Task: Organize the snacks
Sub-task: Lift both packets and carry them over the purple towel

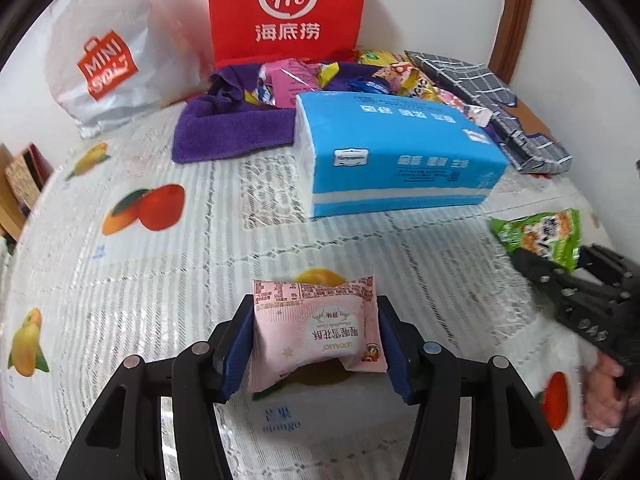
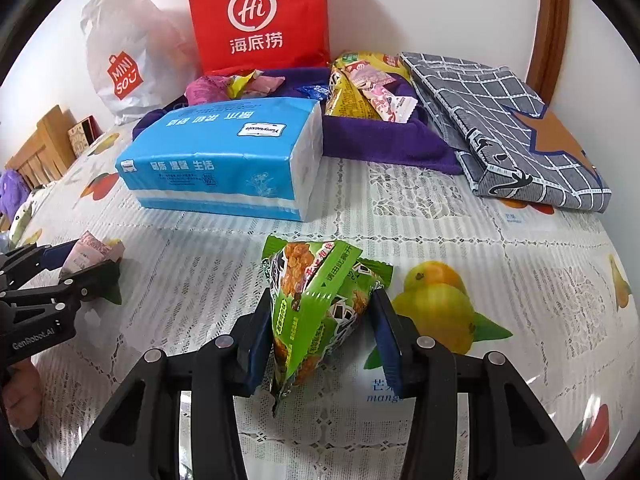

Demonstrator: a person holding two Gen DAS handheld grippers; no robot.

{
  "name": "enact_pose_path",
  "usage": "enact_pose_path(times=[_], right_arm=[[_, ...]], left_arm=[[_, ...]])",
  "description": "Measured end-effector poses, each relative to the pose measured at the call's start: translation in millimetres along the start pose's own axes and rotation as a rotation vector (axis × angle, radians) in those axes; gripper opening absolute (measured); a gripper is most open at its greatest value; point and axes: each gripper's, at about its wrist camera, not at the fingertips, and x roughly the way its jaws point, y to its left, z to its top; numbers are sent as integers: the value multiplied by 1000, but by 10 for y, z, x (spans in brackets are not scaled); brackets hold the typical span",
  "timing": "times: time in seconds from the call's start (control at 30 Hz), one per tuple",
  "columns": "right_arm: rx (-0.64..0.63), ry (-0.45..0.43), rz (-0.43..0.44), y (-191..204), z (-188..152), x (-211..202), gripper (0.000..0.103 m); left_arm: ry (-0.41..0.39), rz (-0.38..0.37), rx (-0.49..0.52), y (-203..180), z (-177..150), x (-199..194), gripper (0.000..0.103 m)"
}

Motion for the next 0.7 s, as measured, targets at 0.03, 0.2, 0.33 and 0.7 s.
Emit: enact_pose_path(times=[0.03,0.2,0.33,0.7], right_arm=[[-6,1,-7,10,-3,-5,46],[9,1,-7,34,17,-90,45],[23,-29,-2,49,107,-253,45],[15,-145,-14,133,574,-782,45]], left_arm=[[10,-19,-4,8,7,-18,54],[-8,-26,10,-11,48,-215,54],[-27,-63,16,-38,151,-372,54],[-83,-80,65,-131,640,-660,54]])
